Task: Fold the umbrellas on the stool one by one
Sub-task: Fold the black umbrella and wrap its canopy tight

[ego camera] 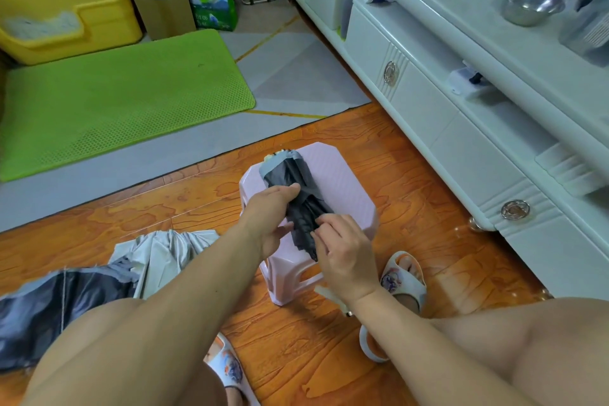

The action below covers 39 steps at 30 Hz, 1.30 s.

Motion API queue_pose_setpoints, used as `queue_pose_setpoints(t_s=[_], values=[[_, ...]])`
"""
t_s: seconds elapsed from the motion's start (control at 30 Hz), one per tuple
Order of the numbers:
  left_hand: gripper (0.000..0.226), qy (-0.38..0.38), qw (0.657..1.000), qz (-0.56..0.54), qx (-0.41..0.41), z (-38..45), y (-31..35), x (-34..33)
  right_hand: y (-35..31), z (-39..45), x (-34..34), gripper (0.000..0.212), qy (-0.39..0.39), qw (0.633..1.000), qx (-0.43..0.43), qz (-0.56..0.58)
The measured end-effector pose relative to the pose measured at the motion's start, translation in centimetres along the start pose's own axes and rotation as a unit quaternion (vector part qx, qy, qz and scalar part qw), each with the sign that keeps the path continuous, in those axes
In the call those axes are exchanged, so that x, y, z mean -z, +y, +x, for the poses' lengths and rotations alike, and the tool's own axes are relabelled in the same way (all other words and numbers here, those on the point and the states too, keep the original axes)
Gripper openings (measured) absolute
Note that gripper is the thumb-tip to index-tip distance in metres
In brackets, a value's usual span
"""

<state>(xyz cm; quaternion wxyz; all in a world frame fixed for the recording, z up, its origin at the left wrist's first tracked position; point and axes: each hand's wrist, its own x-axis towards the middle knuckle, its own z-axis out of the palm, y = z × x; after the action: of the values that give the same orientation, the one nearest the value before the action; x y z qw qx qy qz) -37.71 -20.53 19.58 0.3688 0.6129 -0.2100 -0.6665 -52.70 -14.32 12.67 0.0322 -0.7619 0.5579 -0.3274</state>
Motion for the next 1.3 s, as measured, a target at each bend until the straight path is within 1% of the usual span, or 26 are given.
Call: queue_pose_setpoints(t_s=[0.1, 0.17, 0.27, 0.33, 0.4, 0.43, 0.47, 0.5, 0.53, 0.6, 0.67, 0.73, 0.77, 0.8, 0.83, 0.87, 0.9, 0.93, 1.0, 1.03, 1.07, 1.13, 1.17, 1.2, 1.27, 1.3], values=[[0.016, -0.005, 1.000, 0.018, 0.004, -0.2, 0.3, -0.1, 0.0, -0.3, -0.2, 0.005, -0.009, 1.000, -0.026, 0.010], [0.012, 0.001, 0.998, 0.064, -0.013, -0.1, 0.3, -0.1, -0.2, -0.3, 0.0, 0.012, -0.039, 0.997, -0.049, 0.041], [0.012, 0.031, 0.988, 0.139, -0.062, 0.3, -0.9, -0.5, -0.5, -0.2, 0.9, 0.025, -0.107, 0.990, -0.039, 0.087], [0.014, 0.055, 0.976, 0.184, -0.103, 0.5, -2.2, -0.8, -0.1, 0.5, 2.2, 0.030, -0.124, 0.984, -0.026, 0.122], [0.016, 0.069, 0.964, 0.225, -0.126, 0.5, -3.4, -1.3, 0.8, 2.7, 3.6, 0.030, -0.081, 0.982, -0.090, 0.143], [0.017, 0.077, 0.959, 0.238, -0.135, 0.5, -3.8, -1.5, 1.8, 4.5, 4.1, 0.033, -0.055, 0.974, -0.155, 0.154], [0.019, 0.091, 0.956, 0.238, -0.147, 0.5, -4.0, -1.7, 3.0, 6.4, 4.4, 0.040, -0.066, 0.958, -0.224, 0.166], [0.020, 0.107, 0.955, 0.228, -0.155, 0.4, -4.1, -1.8, 4.0, 8.2, 4.5, 0.049, -0.127, 0.938, -0.270, 0.177], [0.020, 0.119, 0.957, 0.210, -0.160, 0.4, -4.0, -1.9, 4.6, 9.5, 4.3, 0.057, -0.215, 0.918, -0.278, 0.182], [0.020, 0.123, 0.961, 0.186, -0.165, 0.3, -3.9, -1.8, 4.6, 10.5, 3.6, 0.062, -0.354, 0.888, -0.237, 0.171], [0.020, 0.111, 0.960, 0.187, -0.175, 0.6, -3.6, -1.6, 3.2, 10.0, 2.9, 0.052, -0.390, 0.888, -0.204, 0.131], [0.022, 0.107, 0.952, 0.212, -0.193, 1.2, -2.8, -1.2, 1.9, 8.8, 2.6, 0.039, -0.371, 0.890, -0.232, 0.128], [0.022, 0.101, 0.945, 0.233, -0.208, 1.6, -2.2, -1.0, 1.4, 8.1, 2.6, 0.033, -0.374, 0.869, -0.271, 0.176], [0.023, 0.083, 0.935, 0.260, -0.225, 2.1, -1.6, -0.7, 0.8, 7.5, 3.0, 0.030, -0.399, 0.833, -0.300, 0.237], [0.023, 0.055, 0.923, 0.293, -0.242, 2.5, -1.0, -0.5, 0.3, 6.9, 3.3, 0.030, -0.432, 0.798, -0.312, 0.282], [0.022, 0.020, 0.907, 0.333, -0.257, 3.0, -0.6, -0.4, 0.1, 6.7, 3.7, 0.033, -0.469, 0.785, -0.289, 0.284], [0.021, -0.016, 0.886, 0.379, -0.267, 3.4, -0.3, -0.4, 0.3, 7.0, 4.1, 0.034, -0.497, 0.795, -0.244, 0.248], [0.021, -0.045, 0.862, 0.426, -0.272, 3.7, -0.3, -0.5, 0.6, 7.7, 4.5, 0.030, -0.500, 0.826, -0.185, 0.185], [0.019, -0.073, 0.820, 0.489, -0.287, 4.1, -0.7, -0.8, 2.3, 10.2, 5.4, 0.017, -0.435, 0.897, -0.082, 0.015], [0.018, -0.081, 0.807, 0.503, -0.299, 4.3, -0.9, -0.9, 3.5, 11.2, 5.8, 0.023, -0.400, 0.914, -0.053, -0.034], [0.017, -0.086, 0.796, 0.511, -0.314, 4.3, -0.9, -1.0, 4.7, 11.8, 6.2, 0.036, -0.394, 0.917, -0.050, -0.045], [0.014, -0.098, 0.779, 0.516, -0.343, 4.4, -0.6, -1.2, 6.3, 11.9, 6.3, 0.068, -0.427, 0.899, -0.098, -0.001], [0.014, -0.105, 0.771, 0.513, -0.363, 4.7, -0.4, -1.2, 6.4, 11.5, 5.9, 0.072, -0.437, 0.891, -0.118, 0.020], [0.014, -0.108, 0.761, 0.510, -0.385, 4.9, -0.1, -1.2, 6.2, 11.0, 5.1, 0.065, -0.434, 0.890, -0.132, 0.045], [0.016, -0.097, 0.746, 0.516, -0.410, 5.2, 0.4, -1.3, 5.2, 10.8, 3.2, 0.035, -0.406, 0.889, -0.168, 0.128], [0.017, -0.080, 0.750, 0.514, -0.410, 5.3, 0.7, -1.3, 4.8, 10.9, 2.5, 0.022, -0.392, 0.888, -0.182, 0.155]])
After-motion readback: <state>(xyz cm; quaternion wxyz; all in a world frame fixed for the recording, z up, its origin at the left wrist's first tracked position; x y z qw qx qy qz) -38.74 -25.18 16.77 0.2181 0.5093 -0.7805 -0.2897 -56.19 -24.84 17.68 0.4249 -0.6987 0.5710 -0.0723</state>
